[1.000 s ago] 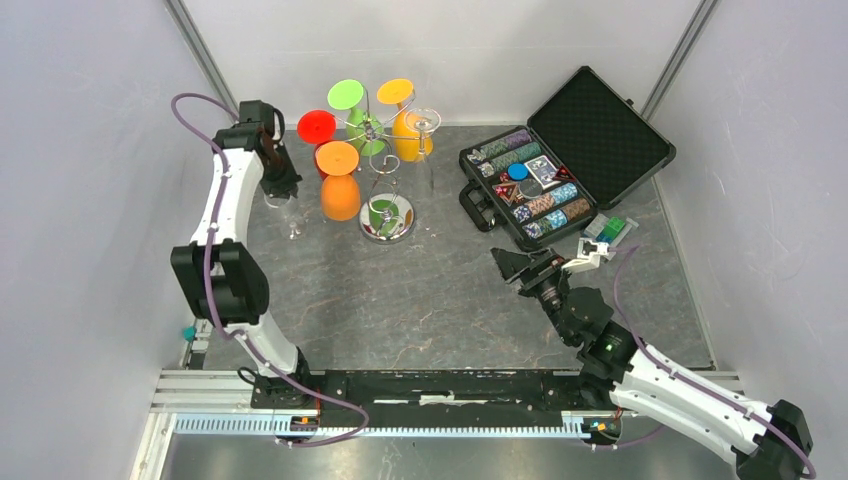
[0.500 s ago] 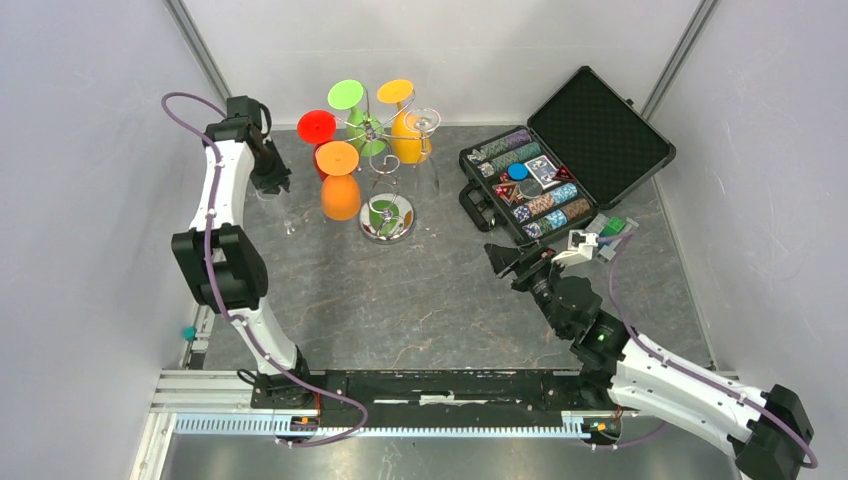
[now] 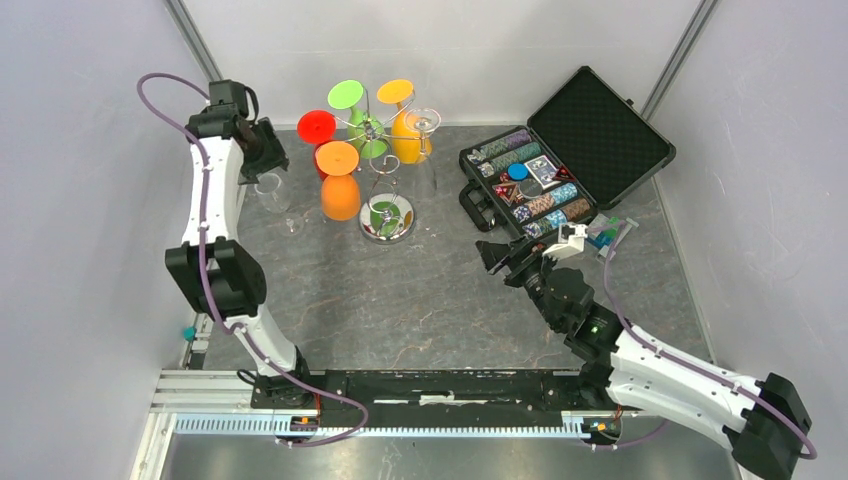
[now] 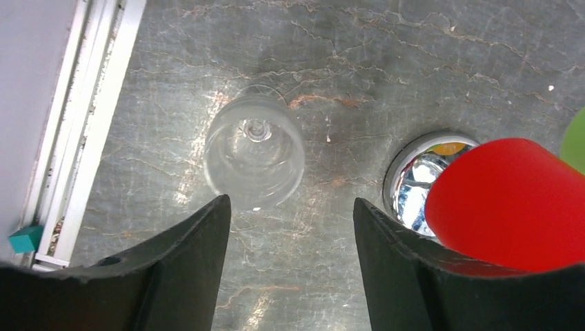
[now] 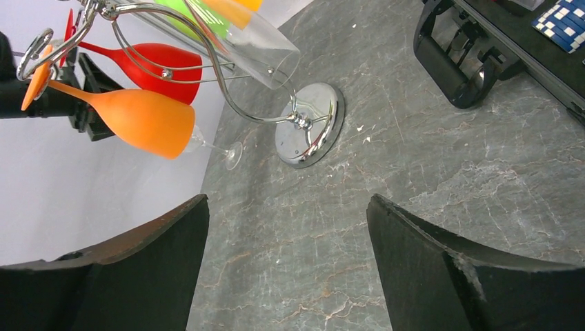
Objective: Take the wine glass off the wine glass rack
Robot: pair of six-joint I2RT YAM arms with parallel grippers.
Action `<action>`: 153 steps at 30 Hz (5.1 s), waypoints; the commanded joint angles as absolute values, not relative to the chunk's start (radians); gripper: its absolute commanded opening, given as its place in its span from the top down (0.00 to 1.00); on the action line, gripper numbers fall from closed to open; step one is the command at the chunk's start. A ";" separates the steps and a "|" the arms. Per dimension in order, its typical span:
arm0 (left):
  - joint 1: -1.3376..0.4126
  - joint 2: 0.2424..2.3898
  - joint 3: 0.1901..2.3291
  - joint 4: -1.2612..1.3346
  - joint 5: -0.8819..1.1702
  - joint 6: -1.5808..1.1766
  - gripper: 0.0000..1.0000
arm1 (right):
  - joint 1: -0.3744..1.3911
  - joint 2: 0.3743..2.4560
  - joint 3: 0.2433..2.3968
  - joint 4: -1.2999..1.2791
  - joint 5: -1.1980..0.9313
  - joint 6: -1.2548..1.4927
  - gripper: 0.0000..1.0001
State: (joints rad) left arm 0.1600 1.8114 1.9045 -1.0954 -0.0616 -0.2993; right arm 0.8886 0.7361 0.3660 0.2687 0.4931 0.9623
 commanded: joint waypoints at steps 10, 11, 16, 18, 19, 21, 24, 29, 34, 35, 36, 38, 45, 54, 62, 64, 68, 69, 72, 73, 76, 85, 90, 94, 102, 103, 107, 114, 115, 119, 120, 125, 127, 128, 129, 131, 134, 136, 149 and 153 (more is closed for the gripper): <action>0.168 1.436 1.861 -1.040 -0.005 -0.283 0.00 | 0.890 0.915 0.622 0.320 0.386 0.558 0.05; 0.167 1.403 1.843 -1.032 0.020 -0.285 0.00 | 0.887 0.941 0.653 0.319 0.366 0.510 0.05; 0.167 1.280 1.811 -1.026 0.071 -0.289 0.00 | 0.853 1.093 0.815 0.329 0.266 0.318 0.06; 0.167 1.235 1.812 -1.026 0.125 -0.291 0.00 | 0.827 1.135 0.844 0.389 0.221 0.249 0.11; 0.167 1.217 1.812 -1.022 0.167 -0.292 0.00 | 0.815 1.155 0.848 0.435 0.179 0.217 0.13; 0.167 1.180 1.815 -1.018 0.251 -0.299 0.00 | 0.789 1.193 0.856 0.524 0.103 0.150 0.17; 0.167 1.113 1.785 -0.975 0.379 -0.324 0.00 | 0.753 1.256 0.875 0.642 0.038 0.092 0.23; 0.162 1.016 1.685 -0.830 0.652 -0.406 0.00 | 0.686 1.380 0.890 0.864 -0.113 0.074 0.26; 0.095 0.991 1.620 -0.737 0.810 -0.454 0.00 | 0.659 1.509 0.997 0.907 -0.207 0.065 0.26; 0.076 0.991 1.618 -0.740 0.811 -0.442 0.00 | 0.658 1.530 1.018 0.902 -0.206 0.068 0.27; 0.064 0.990 1.620 -0.745 0.805 -0.432 0.00 | 0.657 1.552 1.041 0.893 -0.205 0.069 0.27; 0.047 0.991 1.617 -0.745 0.794 -0.428 0.00 | 0.655 1.587 1.065 0.893 -0.201 0.073 0.27; 0.021 1.000 1.605 -0.750 0.779 -0.412 0.00 | 0.648 1.659 1.107 0.915 -0.191 0.073 0.36; 0.012 1.005 1.603 -0.758 0.763 -0.400 0.00 | 0.625 1.696 1.125 0.948 -0.194 0.082 0.48; 0.012 1.009 1.602 -0.758 0.757 -0.397 0.00 | 0.611 1.735 1.155 0.970 -0.212 0.078 0.55; 0.011 1.011 1.600 -0.758 0.755 -0.396 0.00 | 0.611 1.744 1.169 0.966 -0.229 0.080 0.58; 0.012 1.011 1.600 -0.758 0.754 -0.394 0.00 | 0.612 1.755 1.187 0.957 -0.257 0.078 0.70; 0.012 1.011 1.600 -0.759 0.755 -0.394 0.00 | 0.612 1.755 1.185 0.961 -0.262 0.082 0.74; 0.012 1.009 1.602 -0.765 0.749 -0.387 0.00 | 0.612 1.762 1.189 0.963 -0.265 0.083 0.78; 0.012 1.009 1.602 -0.765 0.747 -0.387 0.00 | 0.612 1.765 1.190 0.963 -0.266 0.083 0.78; 0.012 1.009 1.602 -0.767 0.746 -0.385 0.00 | 0.612 1.773 1.195 0.963 -0.267 0.083 0.75; -0.025 1.015 1.601 -0.774 0.733 -0.371 0.00 | 0.612 1.806 1.216 0.974 -0.239 0.081 0.61; -0.028 1.017 1.602 -0.775 0.732 -0.370 0.00 | 0.612 1.819 1.220 0.979 -0.229 0.074 0.60; -0.030 1.018 1.601 -0.778 0.729 -0.367 0.00 | 0.612 1.828 1.217 0.988 -0.224 0.062 0.60; -0.035 1.016 1.603 -0.784 0.720 -0.362 0.00 | 0.611 1.794 1.207 0.970 -0.228 0.052 0.53; -0.035 1.016 1.603 -0.784 0.720 -0.360 0.00 | 0.612 1.775 1.205 0.950 -0.236 0.053 0.45; -0.037 1.015 1.604 -0.790 0.710 -0.354 0.00 | 0.610 1.669 1.139 0.884 -0.252 0.068 0.18; -0.040 1.010 1.600 -0.791 0.705 -0.351 0.00 | 0.610 1.503 1.113 0.599 -0.198 0.145 0.05; -0.039 1.009 1.601 -0.790 0.704 -0.350 0.00 | 0.607 1.484 1.121 0.545 -0.183 0.186 0.06; -0.039 1.013 1.599 -0.791 0.700 -0.351 0.00 | 0.570 1.469 1.218 0.302 -0.109 0.465 0.13; -0.040 1.015 1.599 -0.790 0.699 -0.353 0.00 | 0.556 1.469 1.229 0.263 -0.105 0.561 0.15; -0.040 1.010 1.594 -0.791 0.697 -0.353 0.00 | 0.543 1.492 1.249 0.263 -0.114 0.856 0.27; -0.040 1.008 1.593 -0.790 0.695 -0.352 0.00 | 0.543 1.502 1.258 0.276 -0.101 0.922 0.31; -0.040 1.006 1.594 -0.790 0.695 -0.352 0.00 | 0.543 1.507 1.260 0.279 -0.087 0.951 0.33; -0.040 1.004 1.592 -0.790 0.694 -0.351 0.00 | 0.543 1.509 1.263 0.281 -0.072 0.970 0.34; -0.041 1.001 1.591 -0.790 0.689 -0.350 0.00 | 0.543 1.509 1.265 0.292 -0.048 1.007 0.34; -0.041 0.998 1.590 -0.790 0.689 -0.349 0.00 | 0.543 1.507 1.266 0.308 -0.024 1.041 0.31; -0.041 0.999 1.590 -0.790 0.689 -0.350 0.00 | 0.543 1.508 1.270 0.315 -0.015 1.056 0.29; -0.042 1.000 1.590 -0.790 0.680 -0.350 0.00 | 0.543 1.588 1.437 0.229 0.013 1.090 0.43; -0.043 1.000 1.591 -0.790 0.678 -0.350 0.00 | 0.543 1.633 1.519 0.139 0.012 1.076 0.45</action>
State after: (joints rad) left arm -0.0372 1.0107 1.5898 -0.8062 0.6823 -0.3855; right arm 0.5411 1.6001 1.4284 0.2203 0.0082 1.0775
